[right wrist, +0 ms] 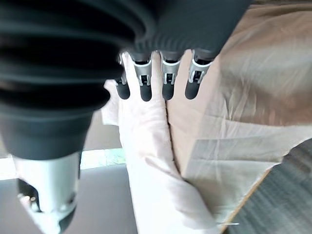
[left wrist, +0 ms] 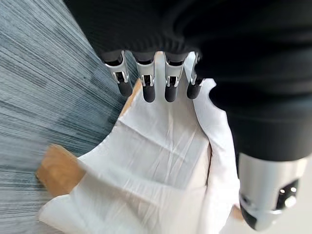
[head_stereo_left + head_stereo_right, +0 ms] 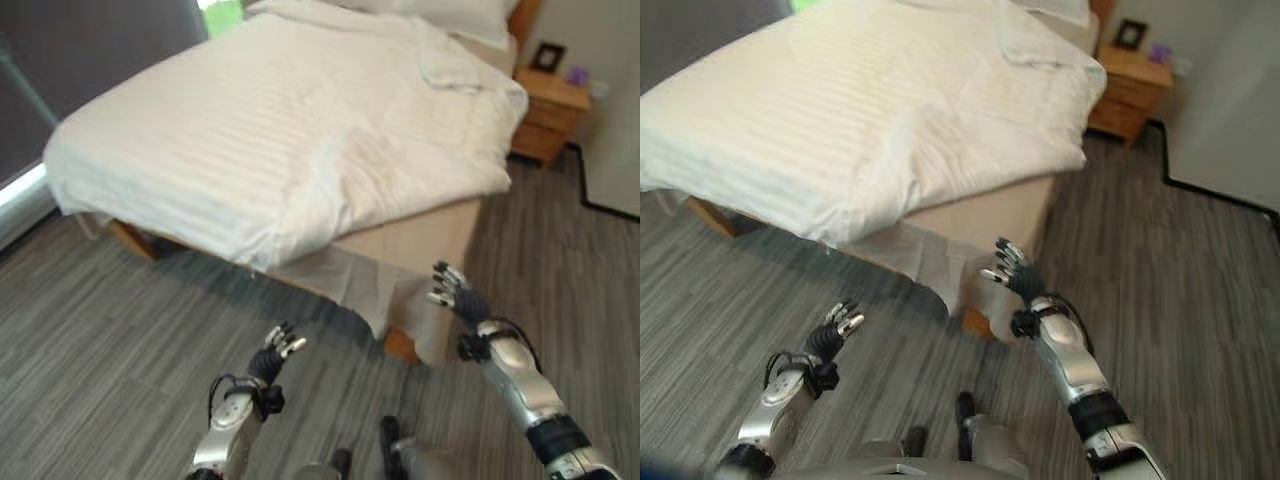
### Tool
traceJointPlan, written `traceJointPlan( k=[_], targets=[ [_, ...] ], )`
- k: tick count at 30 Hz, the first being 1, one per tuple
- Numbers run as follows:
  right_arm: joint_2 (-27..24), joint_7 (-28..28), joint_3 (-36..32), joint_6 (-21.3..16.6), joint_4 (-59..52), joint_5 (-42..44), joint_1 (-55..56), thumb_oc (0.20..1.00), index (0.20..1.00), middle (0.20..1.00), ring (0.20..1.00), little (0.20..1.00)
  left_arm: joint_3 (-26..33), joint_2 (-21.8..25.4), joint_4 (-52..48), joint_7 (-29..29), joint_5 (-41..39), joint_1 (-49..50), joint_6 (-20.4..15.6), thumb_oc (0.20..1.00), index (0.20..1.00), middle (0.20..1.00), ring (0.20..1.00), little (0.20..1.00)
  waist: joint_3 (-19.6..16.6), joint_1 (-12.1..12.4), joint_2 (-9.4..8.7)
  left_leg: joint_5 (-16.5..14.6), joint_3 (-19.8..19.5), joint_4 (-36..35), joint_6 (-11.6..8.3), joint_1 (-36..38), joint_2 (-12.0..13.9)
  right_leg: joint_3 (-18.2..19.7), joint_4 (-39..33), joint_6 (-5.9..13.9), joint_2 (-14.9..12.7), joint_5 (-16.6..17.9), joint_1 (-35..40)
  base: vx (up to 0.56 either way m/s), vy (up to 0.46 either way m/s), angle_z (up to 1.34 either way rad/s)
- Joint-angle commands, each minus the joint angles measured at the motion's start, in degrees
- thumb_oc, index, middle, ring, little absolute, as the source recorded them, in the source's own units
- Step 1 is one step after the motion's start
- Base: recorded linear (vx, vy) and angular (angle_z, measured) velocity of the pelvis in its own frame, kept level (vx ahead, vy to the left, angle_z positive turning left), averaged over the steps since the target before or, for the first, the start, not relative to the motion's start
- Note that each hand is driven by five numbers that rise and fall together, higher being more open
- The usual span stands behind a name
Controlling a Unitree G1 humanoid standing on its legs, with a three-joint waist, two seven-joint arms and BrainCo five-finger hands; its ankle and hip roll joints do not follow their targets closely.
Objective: Making the bed.
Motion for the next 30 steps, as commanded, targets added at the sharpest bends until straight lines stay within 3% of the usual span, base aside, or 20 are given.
traceJointPlan(
  k=[1,2,7,8,10,12,13,15,16,17,20,30],
  targets=[
    [-2.35,0.69,-2.06,-2.55,-2.91,-1.28,3.48,1.000,1.000,1.000,1.000,1.000,0.12,2.34,-2.18,-0.48,-0.48,-2.68,-2.83,1.000,1.000,1.000,1.000,1.000,-2.55,-1.57,-2.13,1.75,-10.43,-2.93,-2.24,6.82,0.52,1.31,-15.19,-0.73,3.22,4.38,5.62,0.32,-0.169,-0.05],
    [-2.65,0.30,-2.20,-2.50,-2.57,-1.18,4.03,1.000,1.000,1.000,1.000,1.000,-1.28,2.28,-1.26,-0.13,1.35,-4.99,-2.84,1.000,1.000,1.000,1.000,1.000,-2.79,-2.52,-2.13,2.22,-11.80,-1.17,-3.01,7.26,1.30,3.62,-15.72,-0.89,4.12,3.19,7.46,0.36,-0.192,0.27],
    [-2.85,0.59,-3.71,-2.78,-2.15,1.27,5.48,1.000,1.000,1.000,1.000,1.000,-2.19,1.36,-1.84,0.04,0.64,-6.09,-3.17,1.000,1.000,1.000,1.000,1.000,-4.72,-3.03,-2.03,4.06,-11.01,5.61,-5.81,5.17,3.23,1.41,-18.84,-3.38,4.03,2.25,12.40,0.22,-0.129,0.55],
    [-3.87,-0.05,-4.77,-3.42,-1.58,2.97,5.50,1.000,1.000,1.000,1.000,1.000,-3.50,0.26,-2.11,-0.50,-1.06,-7.67,-2.92,1.000,1.000,1.000,1.000,1.000,-3.57,-3.03,-2.30,7.31,-9.16,16.42,-8.10,0.10,2.36,0.26,-20.67,-4.49,3.51,1.78,15.93,0.13,-0.109,0.24],
    [-4.99,-0.56,-4.92,-3.42,-1.28,4.01,4.69,1.000,1.000,1.000,1.000,1.000,-4.55,-0.27,-3.03,-0.68,-2.79,-8.46,-2.74,1.000,1.000,1.000,1.000,1.000,-2.10,-2.22,-3.69,8.69,-7.07,23.00,-7.60,-5.35,1.25,-0.26,-21.95,-5.44,2.25,1.40,18.40,0.14,-0.119,0.49],
    [-5.47,-0.91,-5.36,-2.99,-1.34,3.84,4.02,1.000,1.000,1.000,1.000,1.000,-4.73,-0.55,-3.78,-1.18,-4.56,-8.12,-2.13,1.000,1.000,1.000,1.000,1.000,-1.96,-1.32,-4.32,7.13,-3.45,17.45,-6.79,-8.17,2.44,-0.91,-23.49,-5.16,1.14,0.94,20.31,0.21,-0.024,0.13],
    [-5.85,-0.99,-6.11,-3.04,-2.46,3.72,4.25,1.000,1.000,1.000,1.000,1.000,-5.12,-0.49,-4.25,-2.17,-5.11,-7.62,-1.78,1.000,1.000,1.000,1.000,1.000,-2.40,-0.28,-4.58,5.77,0.68,7.42,-6.50,-8.31,4.52,-2.15,-24.60,-4.60,0.33,0.31,22.01,0.23,0.025,0.12],
    [-5.89,-0.93,-6.06,-3.37,-2.89,3.39,4.49,1.000,1.000,1.000,1.000,1.000,-5.31,-0.46,-3.93,-2.40,-5.15,-7.28,-2.02,1.000,1.000,1.000,1.000,1.000,-2.86,-0.02,-4.16,7.25,1.46,3.73,-6.55,-8.76,4.51,-2.82,-24.85,-4.46,0.44,-0.14,22.23,0.18,0.057,0.37],
    [-6.32,-0.70,-5.56,-4.34,-3.03,1.98,4.25,1.000,1.000,1.000,1.000,1.000,-4.65,-0.34,-3.43,-1.60,-4.20,-6.55,-2.68,1.000,1.000,1.000,1.000,1.000,-3.23,0.83,-3.72,8.14,0.13,1.98,-6.41,-9.12,3.83,-2.98,-24.97,-4.18,0.53,-0.45,22.61,0.17,0.089,0.29],
    [-6.28,-0.36,-5.67,-2.42,-3.78,1.07,4.54,1.000,1.000,1.000,1.000,1.000,-4.61,-0.09,-4.86,-3.41,-6.97,-4.88,-1.09,1.000,1.000,1.000,1.000,1.000,-3.34,1.08,-3.59,7.45,-1.68,2.30,-6.51,-8.08,3.22,-2.51,-24.65,-3.97,0.27,-0.72,22.60,0.15,0.080,-0.01],
    [-5.14,-0.04,-4.90,-2.73,-2.37,0.27,3.36,1.000,1.000,1.000,1.000,1.000,-3.85,0.69,-4.93,-3.47,-5.41,-3.35,-1.83,1.000,1.000,1.000,1.000,1.000,-4.58,1.40,-3.05,7.90,-2.97,-2.07,-6.34,-5.07,3.09,-2.40,-24.99,-4.17,0.54,-0.75,23.13,0.19,0.113,-0.36],
    [-3.34,1.38,-3.10,-1.76,-2.56,0.00,3.77,1.000,1.000,1.000,1.000,1.000,-2.01,3.81,-7.65,-4.28,-3.53,1.27,-1.24,1.000,1.000,1.000,1.000,1.000,-6.54,3.23,-3.24,6.01,-3.16,-2.93,-4.70,-2.74,1.58,-2.46,-24.99,-3.19,-0.87,-1.31,23.80,0.08,0.094,0.03]
  ],
)
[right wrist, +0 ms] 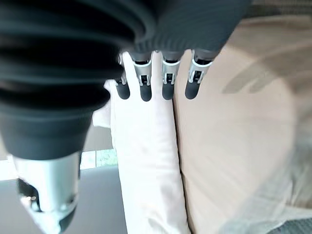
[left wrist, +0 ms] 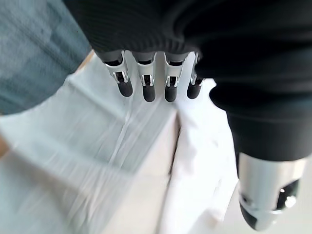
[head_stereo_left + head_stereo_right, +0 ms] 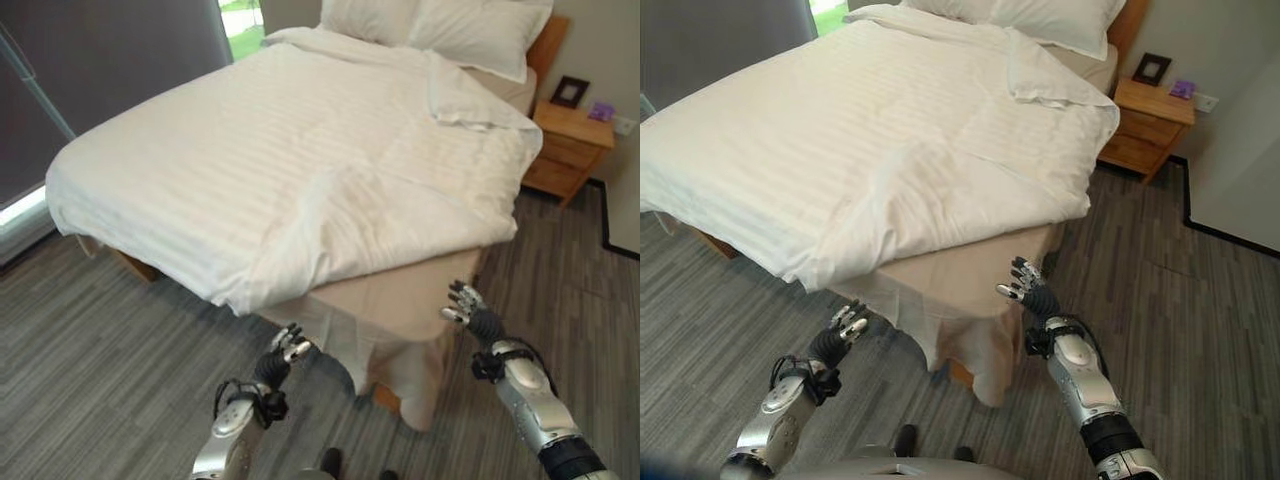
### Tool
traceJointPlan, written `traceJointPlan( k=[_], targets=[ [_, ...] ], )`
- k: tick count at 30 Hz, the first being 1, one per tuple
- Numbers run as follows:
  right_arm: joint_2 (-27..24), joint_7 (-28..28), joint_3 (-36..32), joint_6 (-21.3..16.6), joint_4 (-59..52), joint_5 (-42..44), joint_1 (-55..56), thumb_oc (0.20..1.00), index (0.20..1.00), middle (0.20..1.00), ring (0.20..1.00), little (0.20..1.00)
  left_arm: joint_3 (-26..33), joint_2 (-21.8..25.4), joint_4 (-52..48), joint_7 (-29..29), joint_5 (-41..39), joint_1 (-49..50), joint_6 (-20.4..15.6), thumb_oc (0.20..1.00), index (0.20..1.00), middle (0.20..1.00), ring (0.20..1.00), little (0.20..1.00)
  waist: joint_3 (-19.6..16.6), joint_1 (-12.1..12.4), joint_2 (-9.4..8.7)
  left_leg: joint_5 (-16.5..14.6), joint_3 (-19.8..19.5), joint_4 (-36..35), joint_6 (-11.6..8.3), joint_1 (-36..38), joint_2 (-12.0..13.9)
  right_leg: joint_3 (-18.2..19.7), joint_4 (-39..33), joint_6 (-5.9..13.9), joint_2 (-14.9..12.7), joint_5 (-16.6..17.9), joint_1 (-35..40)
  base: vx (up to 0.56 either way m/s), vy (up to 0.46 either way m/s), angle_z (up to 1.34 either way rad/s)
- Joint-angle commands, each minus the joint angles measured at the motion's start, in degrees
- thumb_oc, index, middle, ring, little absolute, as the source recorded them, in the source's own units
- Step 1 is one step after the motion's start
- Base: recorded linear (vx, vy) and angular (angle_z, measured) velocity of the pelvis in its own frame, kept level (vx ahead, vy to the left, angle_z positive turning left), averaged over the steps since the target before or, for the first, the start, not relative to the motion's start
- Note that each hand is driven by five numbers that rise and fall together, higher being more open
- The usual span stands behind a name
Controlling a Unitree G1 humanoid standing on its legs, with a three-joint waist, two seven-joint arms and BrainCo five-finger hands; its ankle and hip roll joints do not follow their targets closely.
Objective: Making the bed.
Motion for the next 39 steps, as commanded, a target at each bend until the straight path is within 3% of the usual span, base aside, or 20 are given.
traceJointPlan(
  k=[1,8,11,15,16,18,20,23,26,27,34,39],
  targets=[
    [0.04,0.77,-0.37,-2.06,-2.42,-1.29,-0.59,1.000,1.000,1.000,1.000,1.000,-1.36,4.47,-4.12,-1.30,2.07,-3.19,-2.18,1.000,1.000,1.000,1.000,1.000,-3.48,1.34,-0.33,-1.40,-0.25,0.35,0.02,1.81,0.87,-1.07,0.74,4.62,-4.26,2.64,-1.62,0.03,0.073,0.03],
    [0.03,4.13,2.99,-0.30,-2.55,-2.45,2.30,1.000,1.000,1.000,1.000,1.000,0.54,12.93,-13.13,3.19,6.85,-19.20,-5.31,1.000,1.000,1.000,1.000,1.000,-3.88,-0.21,0.08,-1.81,0.30,0.35,-0.14,1.79,0.54,-0.72,0.74,5.18,-4.51,2.62,-2.02,0.02,0.035,0.01],
    [-0.34,5.52,3.69,0.49,-3.37,-2.82,3.31,1.000,1.000,1.000,1.000,1.000,0.41,14.05,-12.73,4.58,7.51,-23.84,-5.75,1.000,1.000,1.000,1.000,1.000,-3.89,-0.85,0.14,-2.05,0.75,0.35,-0.15,2.10,0.64,-0.48,0.74,5.33,-4.47,2.56,-1.97,0.03,0.017,-0.07],
    [-1.00,7.23,5.27,1.61,-3.19,-1.36,4.34,1.000,1.000,1.000,1.000,1.000,-4.24,19.01,-2.00,8.59,11.67,-40.07,-5.65,1.000,1.000,1.000,1.000,1.000,-3.89,-3.29,0.45,-2.39,2.13,0.35,-0.29,2.32,0.85,0.91,0.74,5.84,-4.21,2.94,-2.61,0.03,0.040,-0.18],
    [-1.10,7.52,6.23,1.88,-2.56,-0.59,4.51,1.000,1.000,1.000,1.000,1.000,-6.19,20.49,5.55,10.34,12.10,-46.00,-5.19,1.000,1.000,1.000,1.000,1.000,-3.71,-4.73,0.60,-2.40,2.94,0.35,-0.37,2.15,1.01,1.72,0.74,6.10,-3.99,3.29,-3.29,0.00,0.040,-0.36],
    [-1.05,7.52,6.15,1.87,-2.54,-0.58,4.47,1.000,1.000,1.000,1.000,1.000,-6.34,20.49,5.75,10.31,12.06,-46.23,-5.28,1.000,1.000,1.000,1.000,1.000,-3.66,-4.62,0.56,-2.41,2.99,0.35,-0.37,2.15,1.02,1.77,0.74,6.10,-3.98,3.30,-3.31,-0.01,0.026,-0.21],
    [-1.35,7.96,7.65,2.13,-1.57,-0.44,5.41,1.000,1.000,1.000,1.000,1.000,-8.91,22.95,16.93,11.60,12.83,-53.84,-4.31,1.000,1.000,1.000,1.000,1.000,-2.99,-6.56,0.27,-2.32,4.66,0.35,-0.52,1.35,1.41,3.21,0.74,6.45,-3.52,4.12,-4.99,-0.02,0.039,-0.32],
    [-2.03,8.56,8.56,2.29,-1.23,-0.67,6.35,1.000,1.000,1.000,1.000,1.000,-12.30,26.94,28.22,12.84,18.69,-61.85,-2.67,1.000,1.000,1.000,1.000,1.000,-1.66,-8.61,-0.78,-2.12,6.74,0.35,-0.59,-0.23,2.08,5.11,0.74,6.86,-2.73,5.34,-7.57,-0.04,0.035,-0.48],
    [-2.25,8.34,7.37,2.40,-1.04,0.79,8.30,1.000,1.000,1.000,1.000,1.000,-12.71,28.14,39.65,13.66,17.85,-68.42,-1.68,1.000,1.000,1.000,1.000,1.000,-0.91,-10.25,-2.13,-2.16,8.58,0.35,-0.70,-1.21,2.63,7.10,0.74,7.16,-1.89,6.23,-9.55,0.00,0.042,-0.49],
    [-2.41,7.69,6.49,2.16,0.06,1.76,8.41,1.000,1.000,1.000,1.000,1.000,-14.02,30.60,44.57,13.59,18.57,-72.65,-0.87,1.000,1.000,1.000,1.000,1.000,-0.28,-11.84,-3.00,-2.24,9.86,0.35,-0.78,-2.03,3.05,8.42,0.74,7.53,-1.28,7.04,-11.28,-0.03,0.061,-0.48],
    [-1.64,7.49,3.24,1.02,2.52,7.70,11.07,1.000,1.000,1.000,1.000,1.000,-19.84,38.18,50.45,13.82,19.25,-84.03,-1.15,1.000,1.000,1.000,1.000,1.000,1.60,-14.77,-6.80,-1.55,12.71,0.35,-1.07,-5.98,4.44,10.45,0.74,8.35,0.40,9.00,-16.60,-0.01,0.034,-0.36],
    [-1.24,7.58,2.99,-0.22,2.35,9.71,11.80,1.000,1.000,1.000,1.000,1.000,-22.46,37.73,50.37,15.08,18.77,-89.11,-2.27,1.000,1.000,1.000,1.000,1.000,3.58,-15.86,-8.23,-0.77,13.97,1.08,-1.38,-9.82,4.68,9.48,0.74,8.71,0.01,9.70,-19.51,-0.04,0.015,0.10]
  ],
)
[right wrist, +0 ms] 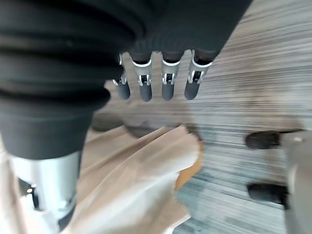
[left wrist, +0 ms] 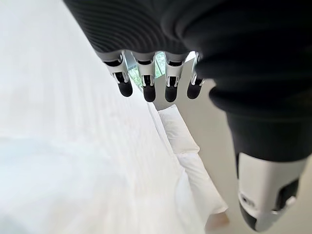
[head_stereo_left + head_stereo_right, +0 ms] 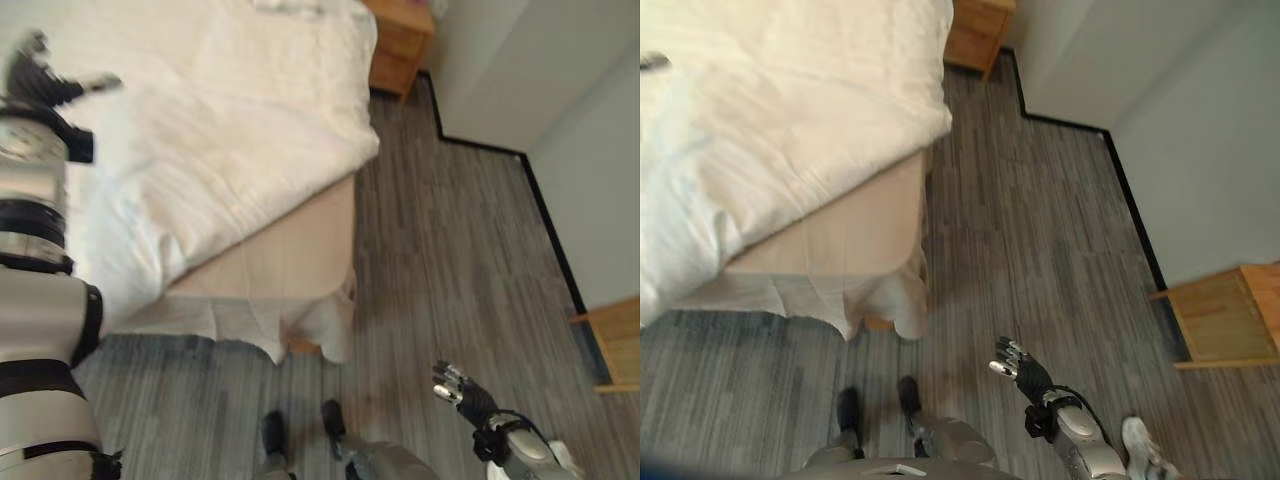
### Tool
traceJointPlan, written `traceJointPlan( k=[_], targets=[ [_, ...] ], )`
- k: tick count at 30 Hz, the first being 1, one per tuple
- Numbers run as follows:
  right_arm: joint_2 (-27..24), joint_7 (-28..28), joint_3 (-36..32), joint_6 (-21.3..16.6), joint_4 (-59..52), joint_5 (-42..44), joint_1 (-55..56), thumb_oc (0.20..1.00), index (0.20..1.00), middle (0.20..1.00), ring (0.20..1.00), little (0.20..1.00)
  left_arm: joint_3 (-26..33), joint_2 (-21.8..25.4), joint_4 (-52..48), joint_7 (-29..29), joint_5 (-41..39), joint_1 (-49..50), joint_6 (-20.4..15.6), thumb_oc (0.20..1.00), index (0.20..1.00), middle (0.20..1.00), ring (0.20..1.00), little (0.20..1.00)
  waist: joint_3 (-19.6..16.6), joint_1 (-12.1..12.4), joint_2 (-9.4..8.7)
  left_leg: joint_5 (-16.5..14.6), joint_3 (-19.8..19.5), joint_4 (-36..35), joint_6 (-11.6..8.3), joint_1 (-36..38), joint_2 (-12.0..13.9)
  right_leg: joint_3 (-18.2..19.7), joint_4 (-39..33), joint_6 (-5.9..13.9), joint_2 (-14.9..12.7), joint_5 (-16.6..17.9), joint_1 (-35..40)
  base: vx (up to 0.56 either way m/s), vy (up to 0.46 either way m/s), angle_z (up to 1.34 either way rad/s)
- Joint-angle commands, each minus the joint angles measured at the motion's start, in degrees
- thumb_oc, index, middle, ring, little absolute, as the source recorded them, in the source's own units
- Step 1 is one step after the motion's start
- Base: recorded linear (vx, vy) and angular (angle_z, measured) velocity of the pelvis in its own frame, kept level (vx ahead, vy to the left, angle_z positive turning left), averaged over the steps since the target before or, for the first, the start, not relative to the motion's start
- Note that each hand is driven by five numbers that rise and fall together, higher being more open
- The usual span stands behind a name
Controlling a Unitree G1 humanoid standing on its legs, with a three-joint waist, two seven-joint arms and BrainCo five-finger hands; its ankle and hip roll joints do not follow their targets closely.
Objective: Making the bed.
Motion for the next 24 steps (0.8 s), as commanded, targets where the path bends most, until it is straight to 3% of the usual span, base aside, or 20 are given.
traceJointPlan(
  k=[1,7,8,12,16,20,24],
  targets=[
    [-0.82,0.26,-1.92,-3.51,-0.74,3.61,-3.83,1.000,1.000,1.000,1.000,1.000,-5.41,0.28,1.43,2.51,3.00,-7.14,-2.93,1.000,1.000,1.000,1.000,1.000,1.10,1.08,2.06,-1.42,-0.07,1.47,-0.76,3.87,1.37,-2.35,0.54,5.28,-2.34,2.46,-0.32,-0.08,0.012,0.01],
    [-0.70,0.45,-2.23,-4.58,-2.17,5.49,-2.98,1.000,1.000,1.000,1.000,1.000,-10.58,1.21,2.53,5.24,7.23,-12.73,-2.96,1.000,1.000,1.000,1.000,1.000,2.29,-0.39,0.72,-1.89,0.22,4.27,-0.92,-1.48,1.47,-3.76,0.54,5.40,-2.61,3.44,-3.58,-0.06,-0.010,0.13],
    [-1.39,0.12,-2.88,-5.39,-2.46,6.32,-2.61,1.000,1.000,1.000,1.000,1.000,-15.86,1.78,2.21,6.78,12.58,-16.60,-2.52,1.000,1.000,1.000,1.000,1.000,3.72,-1.28,-0.19,-1.70,-0.14,5.87,-0.90,-5.56,1.40,-4.91,0.54,5.55,-2.95,4.33,-6.19,-0.09,-0.020,0.13],
    [-1.93,-0.28,-3.04,-6.29,-3.06,6.67,-3.00,1.000,1.000,1.000,1.000,1.000,-20.25,1.63,1.82,8.38,17.02,-19.69,-2.25,1.000,1.000,1.000,1.000,1.000,4.93,-1.83,-1.03,-1.62,-0.95,6.76,-0.74,-8.59,1.32,-5.73,0.54,5.63,-3.05,5.10,-8.37,-0.07,-0.024,0.21],
    [-3.02,-0.65,-3.03,-7.79,-6.12,6.79,-3.35,1.000,1.000,1.000,1.000,1.000,-26.30,0.79,3.20,9.57,27.06,-21.13,0.23,1.000,1.000,1.000,1.000,1.000,6.75,-2.99,-1.97,-1.13,-1.71,8.01,-0.72,-13.57,1.47,-6.57,0.54,5.70,-3.21,6.01,-12.28,-0.05,-0.036,0.07],
    [-3.01,-0.66,-3.28,-8.77,-8.47,6.86,-1.61,1.000,1.000,1.000,1.000,1.000,-28.06,-1.01,1.51,10.05,32.28,-20.28,0.93,1.000,1.000,1.000,1.000,1.000,8.28,-3.43,-1.64,-0.53,-2.86,8.67,-0.87,-17.86,1.06,-8.41,0.54,5.56,-4.00,6.23,-15.42,-0.02,-0.058,0.18],
    [-3.19,-0.73,-3.19,-9.01,-8.99,6.40,-0.72,1.000,1.000,1.000,1.000,1.000,-32.30,-5.01,0.77,6.93,42.48,-16.79,2.13,1.000,1.000,1.000,1.000,1.000,9.55,-3.68,-1.26,-1.01,-3.44,10.55,-0.87,-20.54,0.44,-9.52,0.54,5.53,-4.40,6.51,-16.97,-0.03,-0.023,0.24]
  ],
)
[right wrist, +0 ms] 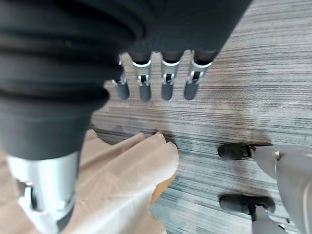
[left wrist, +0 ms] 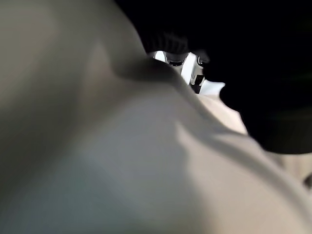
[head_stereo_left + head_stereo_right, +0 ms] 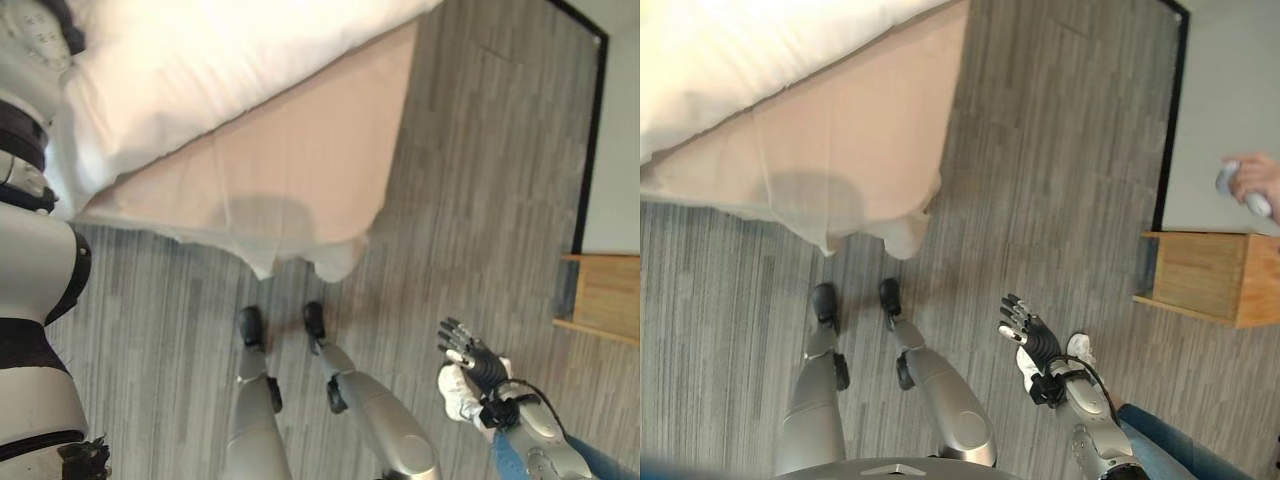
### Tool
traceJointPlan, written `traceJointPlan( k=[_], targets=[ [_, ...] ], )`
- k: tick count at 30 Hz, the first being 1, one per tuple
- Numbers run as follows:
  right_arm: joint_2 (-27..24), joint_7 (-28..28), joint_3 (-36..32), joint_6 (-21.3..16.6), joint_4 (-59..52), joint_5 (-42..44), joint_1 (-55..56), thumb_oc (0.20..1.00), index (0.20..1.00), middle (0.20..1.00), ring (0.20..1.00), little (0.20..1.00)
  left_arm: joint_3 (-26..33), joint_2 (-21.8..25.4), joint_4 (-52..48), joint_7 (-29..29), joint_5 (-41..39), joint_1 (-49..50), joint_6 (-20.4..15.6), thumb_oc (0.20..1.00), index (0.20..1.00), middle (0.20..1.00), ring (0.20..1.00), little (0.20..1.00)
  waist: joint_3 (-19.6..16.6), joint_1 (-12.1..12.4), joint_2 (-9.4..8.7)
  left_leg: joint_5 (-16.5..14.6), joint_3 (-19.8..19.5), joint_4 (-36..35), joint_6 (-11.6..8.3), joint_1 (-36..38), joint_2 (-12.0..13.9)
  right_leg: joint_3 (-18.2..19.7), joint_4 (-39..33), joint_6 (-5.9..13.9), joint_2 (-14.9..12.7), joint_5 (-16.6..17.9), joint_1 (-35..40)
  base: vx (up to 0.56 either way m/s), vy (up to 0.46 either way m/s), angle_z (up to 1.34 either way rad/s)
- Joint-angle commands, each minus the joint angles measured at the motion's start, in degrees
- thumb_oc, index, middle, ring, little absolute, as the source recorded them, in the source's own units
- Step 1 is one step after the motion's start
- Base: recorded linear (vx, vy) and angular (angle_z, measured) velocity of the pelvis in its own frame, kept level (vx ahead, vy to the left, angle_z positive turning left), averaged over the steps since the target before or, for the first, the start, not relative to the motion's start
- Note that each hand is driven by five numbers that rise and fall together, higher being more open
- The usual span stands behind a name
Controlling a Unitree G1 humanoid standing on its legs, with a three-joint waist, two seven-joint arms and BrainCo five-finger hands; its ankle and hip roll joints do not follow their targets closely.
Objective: Making the bed.
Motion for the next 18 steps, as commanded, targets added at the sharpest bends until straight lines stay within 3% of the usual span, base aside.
traceJointPlan(
  k=[1,3,4,5,13,15,18],
  targets=[
    [-0.50,-0.34,-2.43,-1.83,-1.30,1.97,1.35,1.000,1.000,1.000,1.000,1.000,-7.32,-3.19,2.30,-5.19,13.27,4.47,1.84,1.000,1.000,1.000,1.000,1.000,-0.03,-0.58,0.46,2.05,2.67,-4.17,0.07,6.13,-0.39,-0.62,0.32,5.28,-5.00,5.57,-0.24,-0.02,-0.020,0.11],
    [-0.77,-0.30,-2.27,-1.91,-0.72,2.25,1.00,1.000,1.000,1.000,1.000,1.000,-8.73,-5.58,0.31,-7.64,16.49,6.98,1.00,1.000,1.000,1.000,1.000,1.000,0.39,-0.78,0.76,2.06,2.66,-4.06,0.00,5.67,-0.52,-0.76,0.32,5.24,-5.03,5.63,-0.60,-0.02,-0.009,0.08],
    [-1.09,-0.12,-2.18,-1.89,-0.71,2.17,1.21,1.000,1.000,1.000,1.000,1.000,-9.46,-6.35,-1.28,-9.35,17.69,8.70,0.23,0.492,0.492,0.492,0.492,0.492,0.59,-0.68,0.92,1.96,2.64,-4.10,0.00,5.76,-0.61,-0.79,0.32,5.22,-5.06,5.60,-0.61,-0.03,-0.011,0.07],
    [-1.77,0.17,-2.20,-1.60,-0.68,1.97,1.64,1.000,1.000,1.000,1.000,1.000,-10.18,-7.88,-2.99,-10.83,18.55,10.33,-0.36,0.200,0.200,0.200,0.200,0.200,0.58,-0.73,1.15,1.81,2.85,-4.06,-0.01,5.94,-0.68,-0.78,0.32,5.22,-5.13,5.60,-0.42,-0.03,-0.018,0.06],
    [-3.13,0.20,-3.08,-1.63,0.43,1.40,2.19,1.000,1.000,1.000,1.000,1.000,-10.87,-10.92,-15.20,-15.00,15.32,13.84,-3.14,0.200,0.200,0.200,0.200,0.200,1.10,0.46,3.23,2.22,3.23,-5.48,-0.10,8.31,-0.93,-1.71,0.32,5.06,-5.72,5.07,1.38,-0.02,-0.035,0.04],
    [-3.01,-0.10,-2.84,-1.67,0.80,1.06,1.75,1.000,1.000,1.000,1.000,1.000,-9.85,-11.43,-18.98,-15.60,12.64,15.37,-3.82,0.200,0.200,0.200,0.200,0.200,1.26,0.88,3.75,2.31,3.35,-5.97,-0.20,9.48,-1.04,-1.85,0.32,5.01,-5.82,4.95,2.14,-0.02,-0.058,0.03],
    [-2.49,-0.28,-3.80,-1.36,1.14,0.15,2.67,1.000,1.000,1.000,1.000,1.000,-6.24,-10.48,-32.32,-20.37,3.17,22.47,-6.16,0.200,0.200,0.200,0.200,0.200,1.46,2.35,5.34,2.00,3.56,-6.13,-0.23,12.33,-1.35,-2.35,0.32,4.87,-6.21,4.46,4.77,-0.01,-0.073,0.03]
  ],
)
